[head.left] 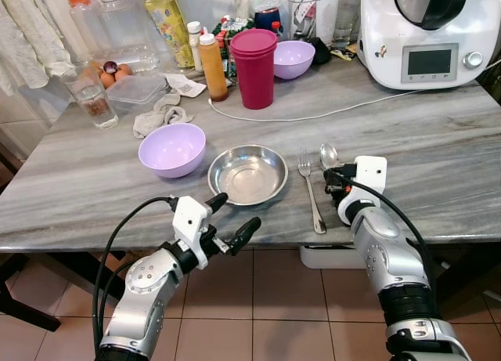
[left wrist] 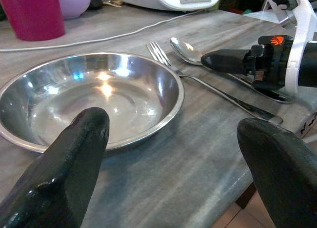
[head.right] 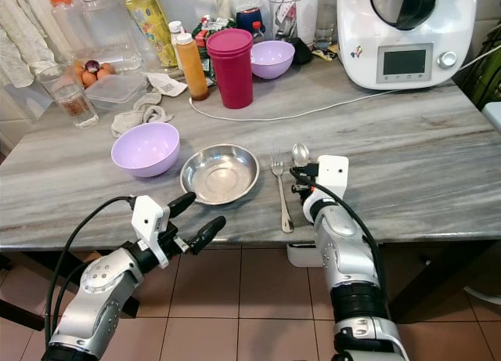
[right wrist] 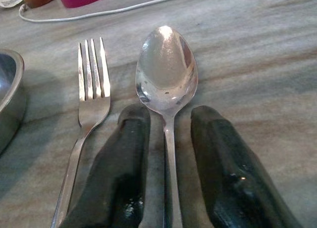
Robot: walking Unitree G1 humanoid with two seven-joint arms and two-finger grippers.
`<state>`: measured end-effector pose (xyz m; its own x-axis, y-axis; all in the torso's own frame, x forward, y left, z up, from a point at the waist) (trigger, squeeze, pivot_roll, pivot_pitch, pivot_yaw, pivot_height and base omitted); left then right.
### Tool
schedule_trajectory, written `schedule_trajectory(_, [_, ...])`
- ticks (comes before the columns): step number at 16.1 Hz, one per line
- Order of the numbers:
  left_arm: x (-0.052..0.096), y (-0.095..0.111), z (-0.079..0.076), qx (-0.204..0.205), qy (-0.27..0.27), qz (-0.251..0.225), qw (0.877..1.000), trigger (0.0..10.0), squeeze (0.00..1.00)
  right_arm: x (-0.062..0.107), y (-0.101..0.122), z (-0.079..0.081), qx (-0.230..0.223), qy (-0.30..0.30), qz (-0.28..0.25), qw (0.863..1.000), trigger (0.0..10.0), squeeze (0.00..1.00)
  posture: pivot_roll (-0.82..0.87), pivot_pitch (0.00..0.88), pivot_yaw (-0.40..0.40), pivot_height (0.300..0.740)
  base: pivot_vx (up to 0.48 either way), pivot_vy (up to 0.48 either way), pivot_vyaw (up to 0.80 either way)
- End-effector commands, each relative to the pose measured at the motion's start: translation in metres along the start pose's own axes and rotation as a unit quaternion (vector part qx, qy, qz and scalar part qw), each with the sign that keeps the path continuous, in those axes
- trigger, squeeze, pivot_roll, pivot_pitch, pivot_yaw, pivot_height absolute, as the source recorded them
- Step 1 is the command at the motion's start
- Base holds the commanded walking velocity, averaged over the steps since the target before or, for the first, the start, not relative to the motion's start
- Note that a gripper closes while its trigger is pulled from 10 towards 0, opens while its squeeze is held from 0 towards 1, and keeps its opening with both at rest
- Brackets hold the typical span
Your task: Setting the table
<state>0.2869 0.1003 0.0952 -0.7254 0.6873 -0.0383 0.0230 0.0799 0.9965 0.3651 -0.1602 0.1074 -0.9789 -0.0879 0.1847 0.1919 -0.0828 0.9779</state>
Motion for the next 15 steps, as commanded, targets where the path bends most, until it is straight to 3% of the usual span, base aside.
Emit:
schedule_trajectory(1, [0.001,-0.002,0.003,-0.003,0.005,0.010,1.000,10.0,0.00,0.004,-0.017,-0.002,-0.008,-0.005,0.033,0.999,10.0,1.00,-0.28,0.079,0.128,0.740,0.000,0.000,0.00])
schedule_trajectory(8, [-0.001,0.003,0.006,-0.007,0.012,0.001,1.000,10.0,0.00,0.011,0.032,0.008,0.018,0.014,-0.082,0.996,10.0,1.00,-0.29,0.077,0.134,0.740,0.000,0.000,0.00])
schedule_trajectory(11, [-0.003,0.005,0.008,-0.009,0.016,-0.005,1.000,10.0,0.00,0.020,0.063,0.015,0.036,0.019,-0.170,0.985,10.0,1.00,-0.29,0.076,0.135,0.740,0.000,0.000,0.00])
schedule_trajectory(15, [-0.005,0.008,0.010,-0.012,0.024,-0.013,1.000,10.0,0.00,0.037,0.087,0.020,0.092,0.011,-0.234,0.968,10.0,1.00,-0.30,0.068,0.131,0.740,0.000,0.000,0.00])
Point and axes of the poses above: a point about 5 cm out from each wrist's last joint towards the gripper, its own x axis pointing back from the gripper into the wrist, its own y axis along the axis of the wrist's last joint, z = x × y, the point moved 2 cm from there along -x, pointing out of the wrist towards the gripper, and after that the axes turned 1 degree about x, right-handed, at the moved point
